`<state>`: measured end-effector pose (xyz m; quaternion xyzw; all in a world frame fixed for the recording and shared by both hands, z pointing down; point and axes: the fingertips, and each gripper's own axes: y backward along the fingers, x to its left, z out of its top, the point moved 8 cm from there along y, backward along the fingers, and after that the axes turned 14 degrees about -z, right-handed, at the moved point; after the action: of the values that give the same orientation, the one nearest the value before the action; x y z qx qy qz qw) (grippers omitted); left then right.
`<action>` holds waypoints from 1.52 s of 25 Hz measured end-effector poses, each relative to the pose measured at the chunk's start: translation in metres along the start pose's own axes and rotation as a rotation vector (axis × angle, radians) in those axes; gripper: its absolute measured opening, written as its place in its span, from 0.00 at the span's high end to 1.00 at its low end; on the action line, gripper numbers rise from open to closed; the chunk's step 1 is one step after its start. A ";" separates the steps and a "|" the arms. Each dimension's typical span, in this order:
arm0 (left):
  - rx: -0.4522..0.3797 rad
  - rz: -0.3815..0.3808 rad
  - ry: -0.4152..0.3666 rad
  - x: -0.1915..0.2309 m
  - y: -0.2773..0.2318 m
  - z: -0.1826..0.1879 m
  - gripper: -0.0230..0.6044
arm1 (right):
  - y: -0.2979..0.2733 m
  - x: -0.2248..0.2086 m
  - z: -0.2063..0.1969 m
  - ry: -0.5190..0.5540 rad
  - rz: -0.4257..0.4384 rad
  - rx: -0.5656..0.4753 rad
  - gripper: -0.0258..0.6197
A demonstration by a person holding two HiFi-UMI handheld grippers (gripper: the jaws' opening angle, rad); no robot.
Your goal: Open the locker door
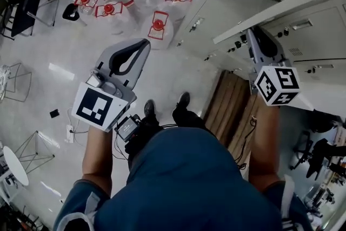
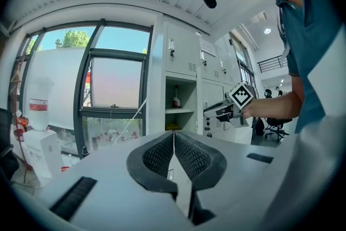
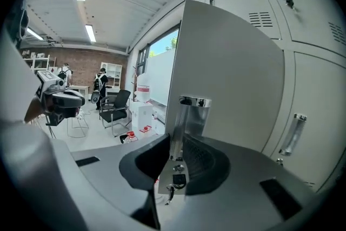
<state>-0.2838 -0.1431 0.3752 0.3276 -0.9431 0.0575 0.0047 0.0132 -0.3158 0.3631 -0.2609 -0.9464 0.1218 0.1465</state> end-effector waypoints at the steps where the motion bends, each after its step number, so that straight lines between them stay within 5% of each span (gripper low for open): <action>1: -0.001 -0.001 -0.002 -0.002 0.003 0.001 0.93 | 0.008 -0.002 -0.004 -0.003 -0.007 0.004 0.84; 7: 0.003 -0.005 -0.010 -0.008 0.023 0.004 0.93 | 0.053 0.001 -0.019 -0.031 -0.108 0.027 0.84; 10: 0.001 -0.009 -0.017 -0.009 0.028 0.007 0.93 | 0.059 0.007 -0.016 -0.067 -0.198 0.013 0.62; 11: -0.001 -0.012 -0.021 -0.009 0.029 0.008 0.93 | 0.058 0.009 -0.014 -0.073 -0.222 0.007 0.62; 16: -0.007 -0.018 -0.026 -0.014 0.037 0.015 0.93 | 0.053 0.003 -0.004 -0.060 -0.355 0.012 0.63; 38: 0.006 -0.114 -0.066 -0.013 0.018 0.037 0.93 | 0.125 -0.058 -0.041 -0.176 -0.558 0.051 0.75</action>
<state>-0.2837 -0.1250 0.3359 0.3826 -0.9223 0.0492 -0.0242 0.1325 -0.2356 0.3505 0.0246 -0.9873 0.1228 0.0982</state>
